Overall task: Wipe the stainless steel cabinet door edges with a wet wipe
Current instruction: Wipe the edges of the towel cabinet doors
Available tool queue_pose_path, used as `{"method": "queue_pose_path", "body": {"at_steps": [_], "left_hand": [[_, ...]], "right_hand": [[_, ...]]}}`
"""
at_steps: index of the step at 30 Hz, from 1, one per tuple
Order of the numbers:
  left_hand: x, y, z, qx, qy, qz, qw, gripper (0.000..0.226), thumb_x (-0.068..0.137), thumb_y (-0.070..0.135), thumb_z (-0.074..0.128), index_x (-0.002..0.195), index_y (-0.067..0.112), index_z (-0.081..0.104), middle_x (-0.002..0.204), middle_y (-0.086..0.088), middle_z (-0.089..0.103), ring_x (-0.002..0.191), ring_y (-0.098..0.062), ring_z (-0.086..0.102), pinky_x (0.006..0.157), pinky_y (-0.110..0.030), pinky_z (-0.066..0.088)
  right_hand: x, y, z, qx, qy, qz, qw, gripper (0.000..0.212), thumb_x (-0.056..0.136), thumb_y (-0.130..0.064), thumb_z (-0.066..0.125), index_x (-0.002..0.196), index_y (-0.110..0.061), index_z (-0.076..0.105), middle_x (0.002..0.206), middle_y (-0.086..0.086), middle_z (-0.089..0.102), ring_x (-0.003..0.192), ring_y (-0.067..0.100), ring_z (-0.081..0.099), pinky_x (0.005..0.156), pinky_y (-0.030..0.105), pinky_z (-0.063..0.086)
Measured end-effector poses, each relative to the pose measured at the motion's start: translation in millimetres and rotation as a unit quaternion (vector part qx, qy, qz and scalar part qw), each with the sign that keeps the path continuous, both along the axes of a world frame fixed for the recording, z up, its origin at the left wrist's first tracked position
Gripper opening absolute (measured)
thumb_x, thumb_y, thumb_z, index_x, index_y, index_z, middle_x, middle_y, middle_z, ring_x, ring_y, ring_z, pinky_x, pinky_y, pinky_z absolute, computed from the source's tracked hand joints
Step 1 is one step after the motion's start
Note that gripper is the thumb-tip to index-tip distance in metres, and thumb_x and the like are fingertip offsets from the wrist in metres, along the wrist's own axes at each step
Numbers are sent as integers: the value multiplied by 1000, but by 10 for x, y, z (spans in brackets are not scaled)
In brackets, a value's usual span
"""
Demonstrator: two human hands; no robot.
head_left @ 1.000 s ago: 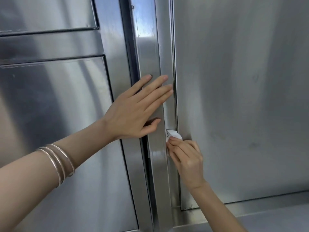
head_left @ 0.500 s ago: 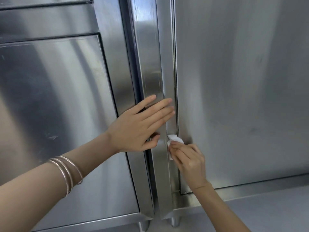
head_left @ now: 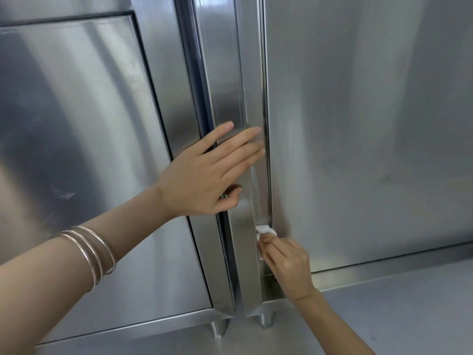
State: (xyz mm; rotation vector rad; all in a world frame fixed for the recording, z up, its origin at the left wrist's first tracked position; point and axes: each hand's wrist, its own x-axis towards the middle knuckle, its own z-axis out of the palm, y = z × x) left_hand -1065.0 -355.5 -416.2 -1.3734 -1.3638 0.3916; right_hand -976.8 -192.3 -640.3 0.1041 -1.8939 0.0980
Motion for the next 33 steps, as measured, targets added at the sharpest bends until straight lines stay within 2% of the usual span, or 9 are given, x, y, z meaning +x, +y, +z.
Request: {"method": "queue_pose_path", "body": {"at_steps": [3,6,8,13,19,23,25,31,33], "left_hand": [[7,8,4,4,7,-6,1000,61,91,33,42,142,-1,43,146,-17,45,144,-28,28,120,-47,17],[17,1,10,5,6,-4,1000,60,91,33,42,141,-1,45,145,-16,47,144,-28,29,120,-47,18],[35,8,13,3,2,-5,1000,60,91,32,42,141,-1,45,145,-16,47,144,-28,29,119,-48,19],[21,9,7,5,6,-1,1000,60,91,33,41,140,-1,45,144,-17,48,144,-28,29,119,-47,18],[16,12,4,8,0,-10,1000,60,91,32,42,140,-1,45,145,-17,47,144,-28,29,119,-48,19],[11,10,11,7,1,-7,1000,60,91,33,41,141,-1,45,145,-17,47,144,-28,30,119,-48,19],[23,8,15,5,0,-8,1000,60,91,33,41,141,-1,45,144,-17,48,143,-28,30,119,-48,19],[32,8,11,3,-2,-1,1000,60,90,32,44,141,0,45,144,-16,49,144,-28,30,120,-47,17],[43,3,22,0,-4,-6,1000,60,89,32,46,141,0,46,144,-16,49,143,-28,30,120,-46,18]], "right_hand": [[95,-20,-391,36,-107,-30,993,25,51,-6,90,63,-11,69,73,0,70,45,16,53,43,22,44],[132,-62,-516,40,-198,-50,978,34,34,-11,93,53,-17,66,64,-4,68,40,14,49,40,19,39],[112,-53,-420,30,-179,-50,982,30,41,-10,92,57,-16,68,69,-3,70,41,15,50,41,20,39],[81,-29,23,13,-49,-12,999,9,73,-2,76,72,-8,70,86,3,72,51,17,56,47,26,46],[145,-99,-34,-7,-76,-13,997,19,57,-1,87,65,-8,71,72,1,71,46,14,55,42,22,46],[30,-72,320,-50,3,5,999,7,73,-5,79,75,-4,72,83,3,73,57,15,61,50,27,51],[8,-48,398,-46,16,8,999,6,74,-4,78,75,-3,73,88,4,73,61,17,64,53,28,53],[160,-123,-36,-49,-71,-11,996,16,60,-3,87,68,-7,73,74,1,72,48,16,58,42,26,48],[150,-170,75,-65,-60,-17,996,15,62,-2,85,67,-7,72,77,0,72,48,16,58,43,26,49]]}}
